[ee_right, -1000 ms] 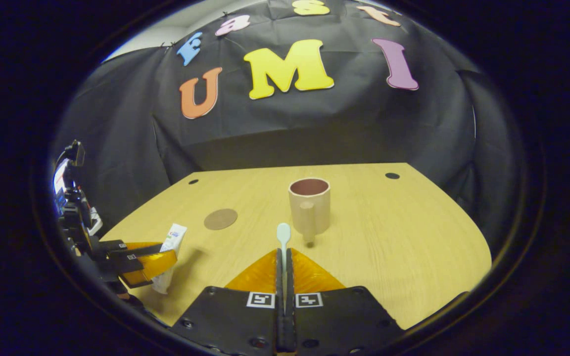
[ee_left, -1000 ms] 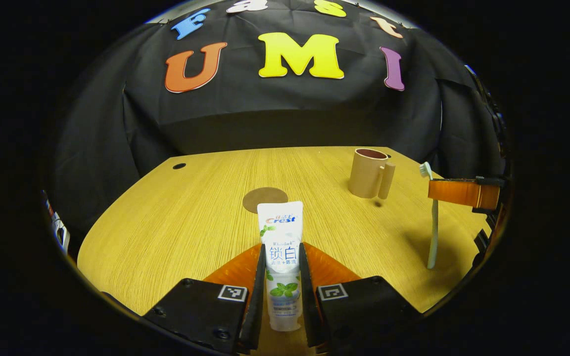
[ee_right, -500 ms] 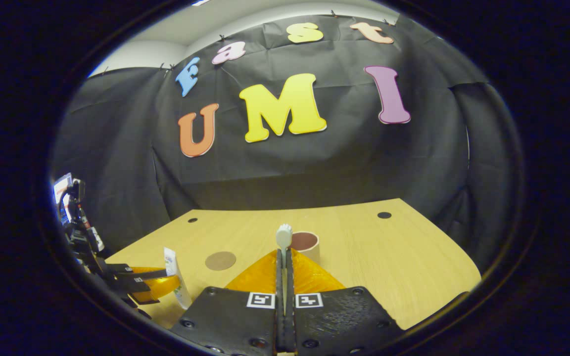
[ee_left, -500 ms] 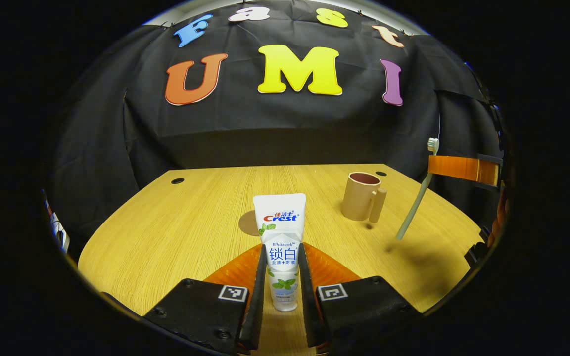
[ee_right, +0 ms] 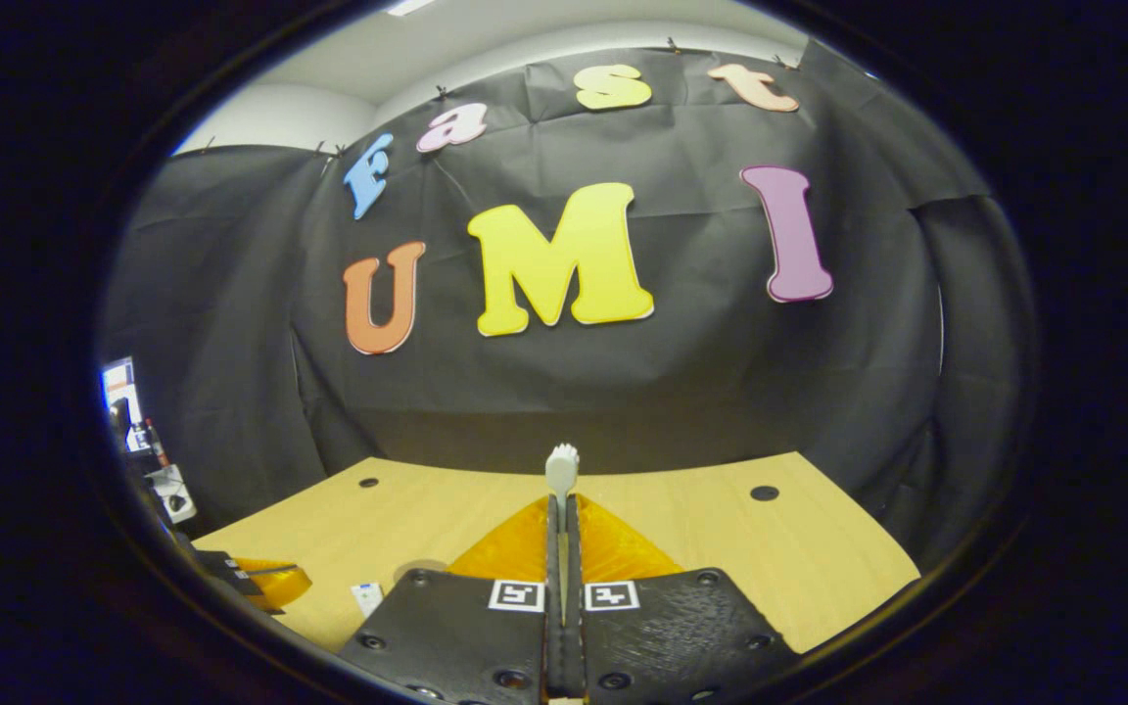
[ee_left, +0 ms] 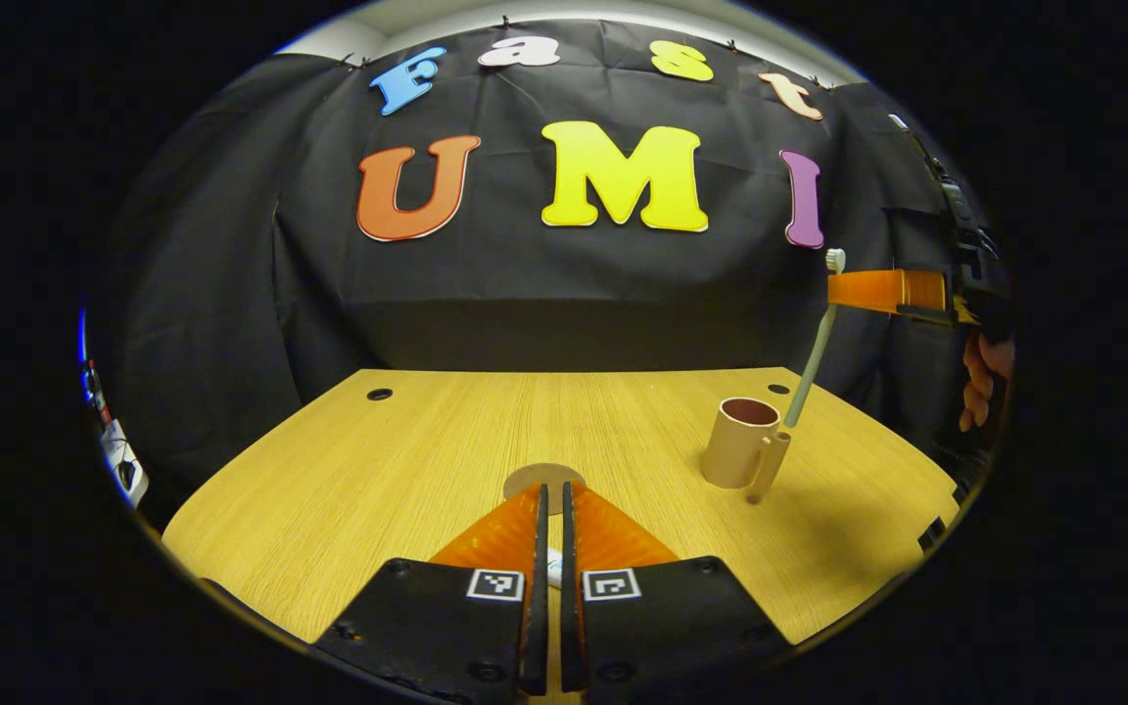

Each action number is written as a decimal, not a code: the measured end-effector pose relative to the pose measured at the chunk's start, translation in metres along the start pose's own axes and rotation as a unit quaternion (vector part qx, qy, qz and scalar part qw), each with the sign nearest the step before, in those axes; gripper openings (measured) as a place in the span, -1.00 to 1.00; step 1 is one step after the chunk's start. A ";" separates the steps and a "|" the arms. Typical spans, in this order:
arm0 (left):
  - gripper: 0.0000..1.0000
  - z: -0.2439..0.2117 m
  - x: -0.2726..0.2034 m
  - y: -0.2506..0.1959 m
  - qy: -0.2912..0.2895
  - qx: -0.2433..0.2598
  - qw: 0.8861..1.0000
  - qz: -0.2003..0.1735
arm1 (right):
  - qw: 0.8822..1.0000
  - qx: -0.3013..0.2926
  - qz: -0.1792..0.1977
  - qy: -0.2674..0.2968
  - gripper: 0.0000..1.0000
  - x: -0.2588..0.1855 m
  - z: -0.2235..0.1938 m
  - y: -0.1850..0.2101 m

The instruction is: Put the toothbrush and toothpaste on the desktop into the cup, then pick up the cup and place it on the coaster on the desktop.

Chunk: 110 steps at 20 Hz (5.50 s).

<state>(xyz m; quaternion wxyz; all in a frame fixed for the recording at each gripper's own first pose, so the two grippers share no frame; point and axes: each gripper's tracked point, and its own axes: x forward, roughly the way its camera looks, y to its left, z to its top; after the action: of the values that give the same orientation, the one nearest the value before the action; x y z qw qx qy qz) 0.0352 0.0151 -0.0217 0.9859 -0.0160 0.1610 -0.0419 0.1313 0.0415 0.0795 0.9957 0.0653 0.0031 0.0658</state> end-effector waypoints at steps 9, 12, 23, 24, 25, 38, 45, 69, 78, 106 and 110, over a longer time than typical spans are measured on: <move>0.77 -0.028 0.000 0.016 0.025 -0.033 0.999 0.023 | 0.999 -0.009 -0.012 0.035 -0.99 0.059 -0.025 0.000; 0.82 -0.047 0.007 0.015 0.063 -0.054 0.996 0.031 | 0.998 -0.012 -0.011 0.064 -0.99 0.074 -0.045 0.001; 0.82 -0.091 0.045 0.001 0.192 -0.116 0.972 0.073 | 0.993 -0.025 0.007 0.114 -0.71 0.086 -0.079 -0.004; 0.82 -0.094 0.047 0.000 0.201 -0.122 0.969 0.077 | 0.993 -0.027 0.007 0.112 -0.61 0.086 -0.078 -0.005; 0.82 -0.096 0.049 0.000 0.211 -0.126 0.966 0.080 | 0.993 -0.029 0.009 0.110 -0.55 0.084 -0.076 -0.006; 0.42 -0.121 0.067 0.005 0.307 -0.117 0.937 0.119 | 0.999 -0.032 0.006 0.013 0.02 0.018 -0.027 -0.041; -0.24 -0.120 0.067 -0.004 0.307 -0.123 0.939 0.091 | 0.999 -0.039 0.002 -0.001 0.72 0.006 -0.029 -0.047; -0.39 0.120 0.155 -0.198 -0.126 -0.055 0.980 -0.146 | 0.991 0.007 -0.127 -0.050 0.95 -0.099 -0.058 -0.174; -0.32 0.085 0.186 -0.209 -0.110 -0.013 0.987 -0.113 | 0.989 0.028 -0.139 -0.033 0.92 -0.095 -0.079 -0.197; 0.88 0.074 0.055 -0.056 -0.116 -0.030 0.991 -0.061 | 0.982 0.006 -0.018 0.187 0.91 -0.008 -0.087 -0.053; 0.88 0.069 0.036 -0.015 -0.126 -0.028 0.991 -0.043 | 0.967 -0.007 -0.009 0.255 0.91 0.021 -0.115 -0.026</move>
<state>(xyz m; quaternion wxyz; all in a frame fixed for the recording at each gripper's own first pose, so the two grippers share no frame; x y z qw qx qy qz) 0.0903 -0.0018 0.0328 0.9949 -0.0555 0.0357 -0.0769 0.1537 0.0335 -0.0374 0.9628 0.0397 0.2575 0.0710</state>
